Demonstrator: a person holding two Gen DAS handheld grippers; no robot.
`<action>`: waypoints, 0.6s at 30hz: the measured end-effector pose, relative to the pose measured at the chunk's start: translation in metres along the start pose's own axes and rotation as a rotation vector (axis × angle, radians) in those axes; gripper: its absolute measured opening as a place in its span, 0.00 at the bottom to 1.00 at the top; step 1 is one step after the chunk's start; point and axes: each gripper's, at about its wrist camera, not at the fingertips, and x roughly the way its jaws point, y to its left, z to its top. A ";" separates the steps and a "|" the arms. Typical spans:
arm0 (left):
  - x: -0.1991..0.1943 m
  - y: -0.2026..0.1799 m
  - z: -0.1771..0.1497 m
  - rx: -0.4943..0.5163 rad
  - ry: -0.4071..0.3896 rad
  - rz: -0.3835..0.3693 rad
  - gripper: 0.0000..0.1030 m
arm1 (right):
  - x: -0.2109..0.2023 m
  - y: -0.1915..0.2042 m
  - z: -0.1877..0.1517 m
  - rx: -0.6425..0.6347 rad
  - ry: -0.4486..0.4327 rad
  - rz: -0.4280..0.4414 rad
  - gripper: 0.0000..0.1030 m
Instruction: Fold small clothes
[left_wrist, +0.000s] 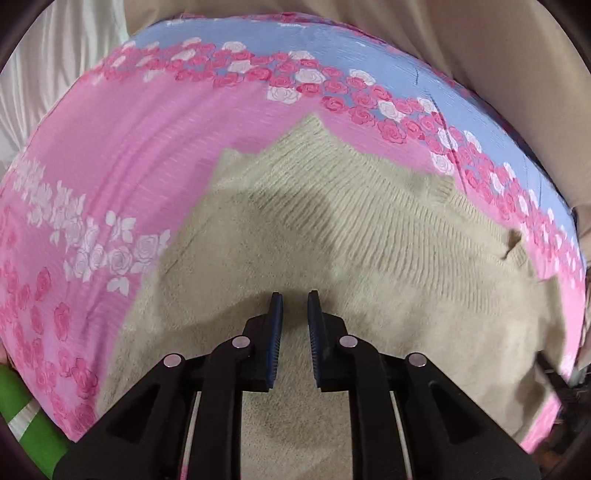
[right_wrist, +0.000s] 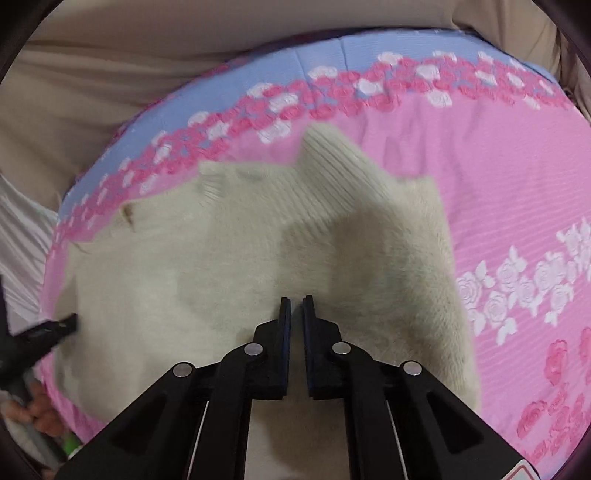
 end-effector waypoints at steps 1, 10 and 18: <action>-0.003 -0.001 -0.001 0.020 -0.008 0.008 0.13 | -0.008 0.006 0.000 -0.024 -0.021 -0.001 0.06; 0.001 -0.005 -0.006 0.049 -0.001 0.027 0.13 | 0.008 0.013 -0.004 -0.030 0.048 -0.007 0.04; 0.000 -0.004 -0.008 0.066 -0.006 0.033 0.13 | 0.020 0.088 0.007 -0.203 0.074 0.058 0.06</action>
